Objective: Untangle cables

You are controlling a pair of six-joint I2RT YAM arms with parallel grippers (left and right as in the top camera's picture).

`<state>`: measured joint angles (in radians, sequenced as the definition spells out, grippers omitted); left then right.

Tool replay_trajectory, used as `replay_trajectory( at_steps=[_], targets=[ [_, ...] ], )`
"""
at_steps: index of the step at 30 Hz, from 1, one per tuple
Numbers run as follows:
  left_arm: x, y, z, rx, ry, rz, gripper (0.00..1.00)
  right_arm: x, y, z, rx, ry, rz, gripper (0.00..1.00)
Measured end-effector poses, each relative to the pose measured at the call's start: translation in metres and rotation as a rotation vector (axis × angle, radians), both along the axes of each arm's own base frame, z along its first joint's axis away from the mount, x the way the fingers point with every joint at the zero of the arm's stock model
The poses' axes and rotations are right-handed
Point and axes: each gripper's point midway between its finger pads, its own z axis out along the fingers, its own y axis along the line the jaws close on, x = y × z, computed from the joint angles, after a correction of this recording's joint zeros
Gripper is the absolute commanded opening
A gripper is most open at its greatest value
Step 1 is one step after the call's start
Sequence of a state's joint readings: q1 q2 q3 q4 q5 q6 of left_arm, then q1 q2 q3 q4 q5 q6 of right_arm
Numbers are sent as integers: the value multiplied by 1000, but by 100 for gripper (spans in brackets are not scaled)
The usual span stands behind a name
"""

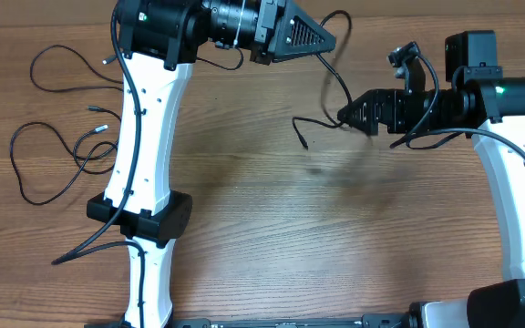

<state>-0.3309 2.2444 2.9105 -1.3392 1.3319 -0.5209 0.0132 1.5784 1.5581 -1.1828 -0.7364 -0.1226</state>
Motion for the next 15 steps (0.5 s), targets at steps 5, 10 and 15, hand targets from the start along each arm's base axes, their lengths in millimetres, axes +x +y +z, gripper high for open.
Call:
replay_trajectory(
  at_steps=[5, 10, 15],
  targets=[
    [11, 5, -10, 53, 7, 68, 5, -2, 1, 0, 3, -2, 11, 95],
    [16, 15, -44, 208, 103, 167, 4, 4, -5, -3, -31, -3, -26, 96],
    [20, 33, -87, 442, 136, 284, 6, 16, -20, -11, -103, 23, -141, 98]
  ],
)
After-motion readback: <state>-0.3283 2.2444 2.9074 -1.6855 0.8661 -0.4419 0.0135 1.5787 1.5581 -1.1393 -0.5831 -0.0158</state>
